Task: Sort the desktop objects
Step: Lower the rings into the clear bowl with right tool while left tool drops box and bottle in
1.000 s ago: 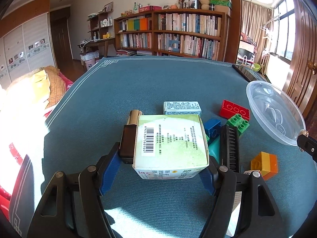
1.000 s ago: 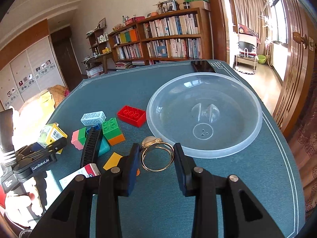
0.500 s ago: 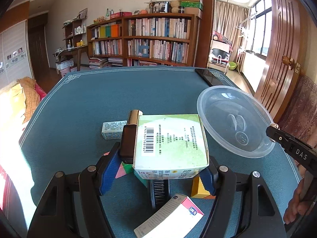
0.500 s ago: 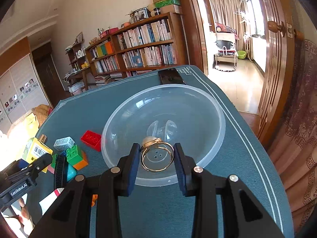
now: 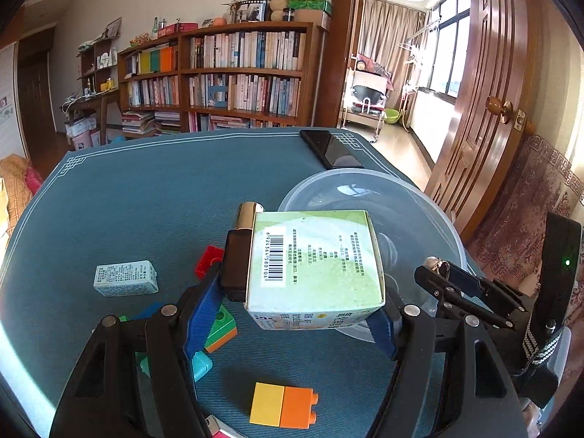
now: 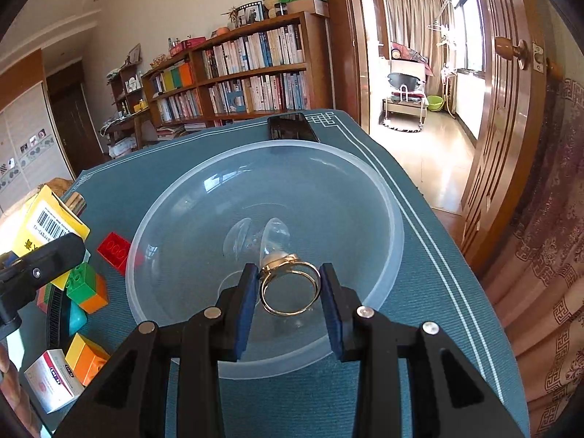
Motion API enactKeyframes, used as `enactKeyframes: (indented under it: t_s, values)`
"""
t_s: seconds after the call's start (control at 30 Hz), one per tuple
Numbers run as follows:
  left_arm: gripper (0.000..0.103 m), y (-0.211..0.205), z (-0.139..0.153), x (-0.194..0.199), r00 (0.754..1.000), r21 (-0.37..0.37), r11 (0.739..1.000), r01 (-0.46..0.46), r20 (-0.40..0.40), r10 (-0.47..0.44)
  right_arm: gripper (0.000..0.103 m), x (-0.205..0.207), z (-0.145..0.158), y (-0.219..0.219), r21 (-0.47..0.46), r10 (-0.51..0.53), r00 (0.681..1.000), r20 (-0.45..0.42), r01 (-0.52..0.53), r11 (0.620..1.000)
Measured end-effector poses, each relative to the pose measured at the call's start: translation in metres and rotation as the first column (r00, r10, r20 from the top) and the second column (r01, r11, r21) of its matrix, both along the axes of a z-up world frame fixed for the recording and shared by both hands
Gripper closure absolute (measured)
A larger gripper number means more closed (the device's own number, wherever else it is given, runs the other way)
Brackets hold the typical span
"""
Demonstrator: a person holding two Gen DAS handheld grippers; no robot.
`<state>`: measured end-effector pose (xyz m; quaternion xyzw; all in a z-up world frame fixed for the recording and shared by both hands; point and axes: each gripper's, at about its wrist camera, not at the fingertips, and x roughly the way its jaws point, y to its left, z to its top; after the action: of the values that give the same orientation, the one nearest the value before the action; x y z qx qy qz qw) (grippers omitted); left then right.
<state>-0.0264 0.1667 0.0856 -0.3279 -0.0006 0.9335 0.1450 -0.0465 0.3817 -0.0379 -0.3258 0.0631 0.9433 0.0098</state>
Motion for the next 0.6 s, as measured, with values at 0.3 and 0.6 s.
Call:
enactKeyframes:
  t_s: [0.3, 0.6]
  values:
    - [0.027, 0.028, -0.011, -0.025, 0.997, 0.050, 0.996, 0.069, 0.036, -0.070, 0.065, 0.005, -0.001, -0.001, 0.025, -0.022, 1.000, -0.022, 0.023, 0.999]
    - [0.018, 0.021, -0.020, -0.023, 0.997, 0.083, 0.994, 0.072, 0.031, -0.075, 0.020, 0.016, 0.006, -0.013, 0.096, -0.079, 0.991, -0.105, 0.089, 0.991]
